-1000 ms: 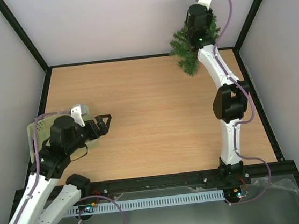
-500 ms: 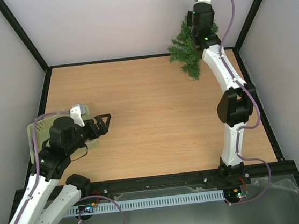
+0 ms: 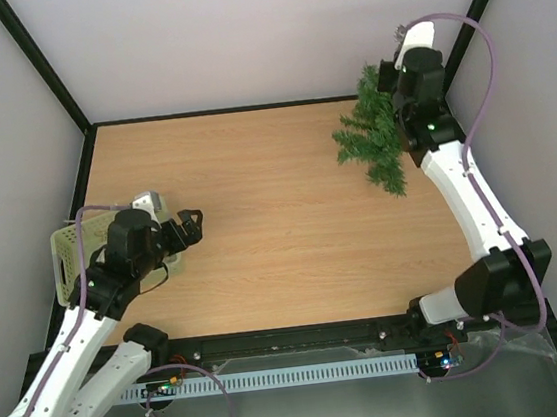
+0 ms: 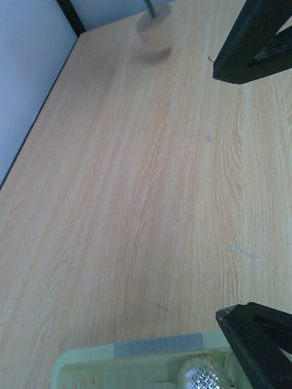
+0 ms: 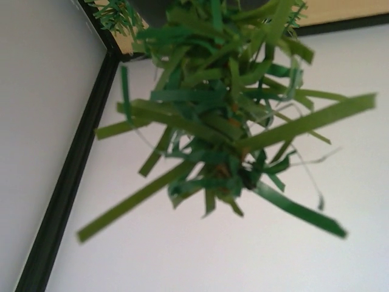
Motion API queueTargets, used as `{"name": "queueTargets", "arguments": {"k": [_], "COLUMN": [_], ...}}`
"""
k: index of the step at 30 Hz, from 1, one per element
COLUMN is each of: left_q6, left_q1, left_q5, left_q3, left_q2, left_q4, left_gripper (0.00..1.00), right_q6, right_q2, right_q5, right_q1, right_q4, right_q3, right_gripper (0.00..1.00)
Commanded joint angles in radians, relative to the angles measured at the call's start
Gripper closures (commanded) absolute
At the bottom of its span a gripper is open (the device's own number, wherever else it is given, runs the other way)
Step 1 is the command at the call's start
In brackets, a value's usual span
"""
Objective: Decorate the small christmas tree
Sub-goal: Move the christmas tree to the center of the board, then move the storage box to the center of the board.
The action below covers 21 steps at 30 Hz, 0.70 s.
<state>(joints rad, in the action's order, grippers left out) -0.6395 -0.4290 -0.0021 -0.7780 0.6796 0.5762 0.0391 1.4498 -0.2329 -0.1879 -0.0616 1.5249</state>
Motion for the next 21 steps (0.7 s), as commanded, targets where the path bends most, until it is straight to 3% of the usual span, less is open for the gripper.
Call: {"name": "queueTargets", "arguments": {"k": [1, 5, 11, 17, 21], "left_q6": [-0.034, -0.058, -0.119, -0.188, -0.216], "left_q1": [-0.001, 0.000, 0.001, 0.002, 0.004], "left_q5": [-0.048, -0.059, -0.174, -0.290, -0.329], "left_q3": [0.020, 0.027, 0.044, 0.051, 0.051], "left_q2": [0.023, 0.016, -0.010, -0.005, 0.003], "left_q4": [0.029, 0.028, 0.048, 0.068, 0.073], "left_gripper": [0.00, 0.00, 0.00, 0.00, 0.00], "right_q6": [-0.010, -0.037, -0.053, -0.095, -0.172], "right_q2": [-0.124, -0.220, -0.282, -0.282, -0.305], "right_q5": [-0.012, 0.016, -0.008, -0.004, -0.017], "right_q1": [0.004, 0.003, 0.004, 0.003, 0.004], "right_q4": [0.067, 0.121, 0.125, 0.067, -0.031], "right_q3": [-0.132, -0.291, -0.364, -0.338, -0.328], "right_gripper": [0.98, 0.98, 0.96, 0.62, 0.48]}}
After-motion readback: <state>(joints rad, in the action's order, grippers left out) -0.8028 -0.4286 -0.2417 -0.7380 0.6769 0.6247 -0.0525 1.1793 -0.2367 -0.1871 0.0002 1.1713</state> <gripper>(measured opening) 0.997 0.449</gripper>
